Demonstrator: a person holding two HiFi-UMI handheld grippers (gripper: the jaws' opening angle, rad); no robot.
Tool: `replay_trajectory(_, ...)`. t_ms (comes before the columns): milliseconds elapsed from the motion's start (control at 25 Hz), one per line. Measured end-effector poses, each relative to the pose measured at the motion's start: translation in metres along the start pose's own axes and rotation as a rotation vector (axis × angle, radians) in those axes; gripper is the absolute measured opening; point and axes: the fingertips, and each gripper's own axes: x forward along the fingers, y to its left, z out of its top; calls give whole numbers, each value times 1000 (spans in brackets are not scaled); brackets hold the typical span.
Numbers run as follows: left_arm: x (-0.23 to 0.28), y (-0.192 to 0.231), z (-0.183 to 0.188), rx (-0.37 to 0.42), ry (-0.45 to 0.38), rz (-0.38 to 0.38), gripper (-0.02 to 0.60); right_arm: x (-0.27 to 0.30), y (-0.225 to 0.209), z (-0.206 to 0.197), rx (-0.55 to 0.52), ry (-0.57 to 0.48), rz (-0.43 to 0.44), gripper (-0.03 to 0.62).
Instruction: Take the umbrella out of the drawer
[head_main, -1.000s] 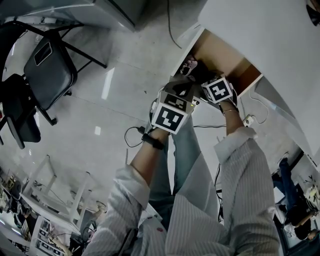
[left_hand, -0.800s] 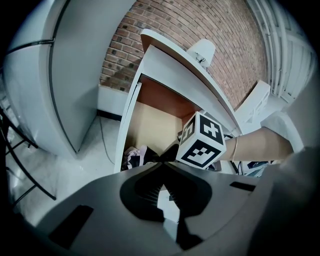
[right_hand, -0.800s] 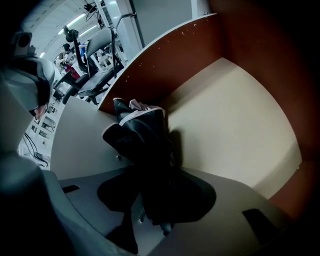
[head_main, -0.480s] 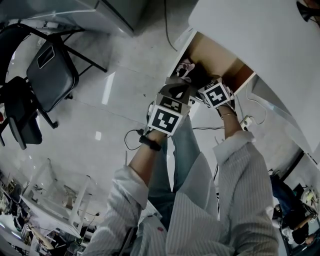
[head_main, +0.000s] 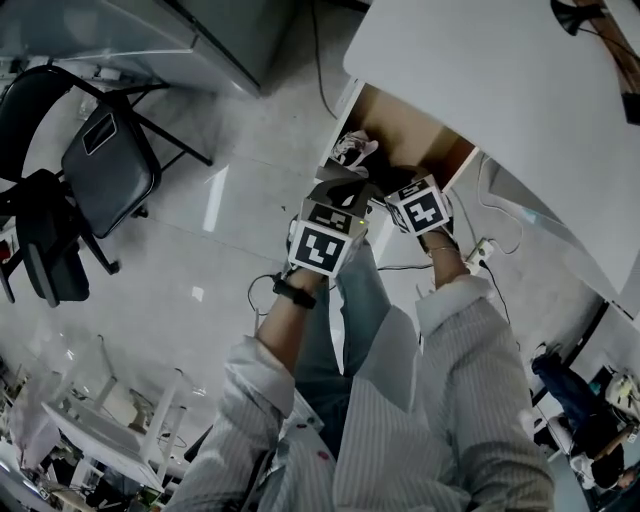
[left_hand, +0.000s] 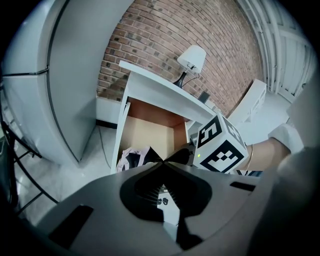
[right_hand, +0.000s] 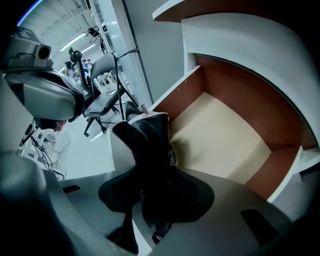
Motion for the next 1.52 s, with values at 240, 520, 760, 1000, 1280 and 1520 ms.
replay_trajectory(240,-23,-16,14,5,-19,18,9,-40,10,13,44,-84,-14,184)
replay_trajectory(520,-50,-26,42,22,-65,44,9,-93,20,47,88,-214,-34,184)
replay_trajectory(760,-80,-35,64,49,-102,62,9,-141,33,73,117,-322,-56,184)
replay_trajectory(1000,-109,-37,86,52,-135,78,9,-193,47,100,147,-435,-92,184)
replay_trajectory(1280,-136,-61,119,121,-171,65,9,-261,56,119,176,-567,-126,184)
replay_trajectory(1520,-153,-98,162,223,-224,6,9,-341,50,135,213,-730,-186,184)
